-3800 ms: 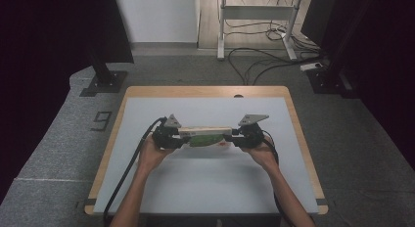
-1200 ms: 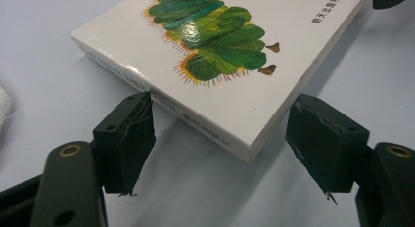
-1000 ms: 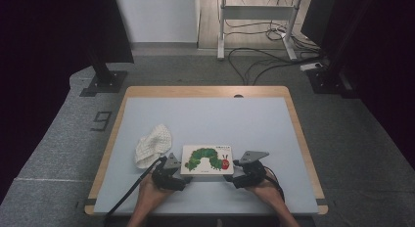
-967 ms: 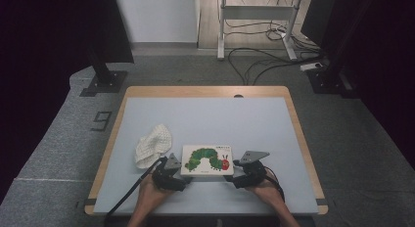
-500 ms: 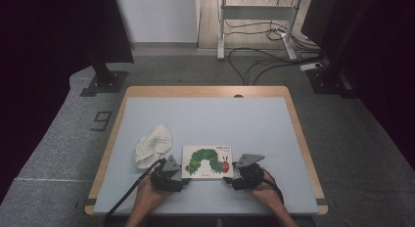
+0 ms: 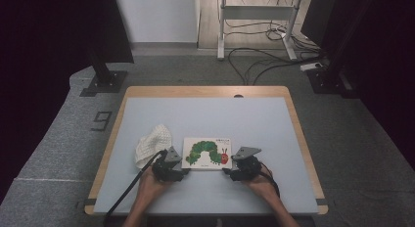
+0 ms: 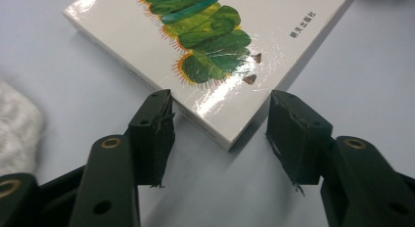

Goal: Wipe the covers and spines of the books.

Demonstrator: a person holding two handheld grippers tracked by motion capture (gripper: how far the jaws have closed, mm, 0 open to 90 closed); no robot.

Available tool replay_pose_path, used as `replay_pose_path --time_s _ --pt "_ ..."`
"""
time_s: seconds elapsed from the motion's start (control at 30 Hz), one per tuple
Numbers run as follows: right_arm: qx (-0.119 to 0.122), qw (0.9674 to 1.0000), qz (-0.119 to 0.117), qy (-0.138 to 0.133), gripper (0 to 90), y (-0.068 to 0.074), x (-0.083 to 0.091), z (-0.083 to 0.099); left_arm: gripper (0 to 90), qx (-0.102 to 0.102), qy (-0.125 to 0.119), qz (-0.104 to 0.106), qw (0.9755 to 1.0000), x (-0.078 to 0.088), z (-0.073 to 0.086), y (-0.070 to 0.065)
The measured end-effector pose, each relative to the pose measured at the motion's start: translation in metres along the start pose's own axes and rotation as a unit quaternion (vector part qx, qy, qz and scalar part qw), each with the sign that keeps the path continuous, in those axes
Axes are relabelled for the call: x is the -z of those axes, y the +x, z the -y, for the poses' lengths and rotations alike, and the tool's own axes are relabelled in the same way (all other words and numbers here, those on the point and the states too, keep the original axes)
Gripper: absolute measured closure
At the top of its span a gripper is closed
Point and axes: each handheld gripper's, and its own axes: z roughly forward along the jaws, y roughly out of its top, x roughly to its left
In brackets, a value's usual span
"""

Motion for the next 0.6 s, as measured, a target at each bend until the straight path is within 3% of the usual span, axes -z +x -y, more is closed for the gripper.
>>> replay_pose_path --time_s 0.33,0.6 --pt "-0.006 0.9999 0.011 -0.002 42.2 -0.015 -0.009 -0.008 44.9 0.009 -0.003 0.002 1.0 -0.01 -0.009 0.018" --pt "-0.009 0.9998 0.019 -0.001 44.5 -0.024 -0.014 -0.013 45.2 0.014 -0.002 -0.003 0.9999 -0.014 -0.014 0.025"
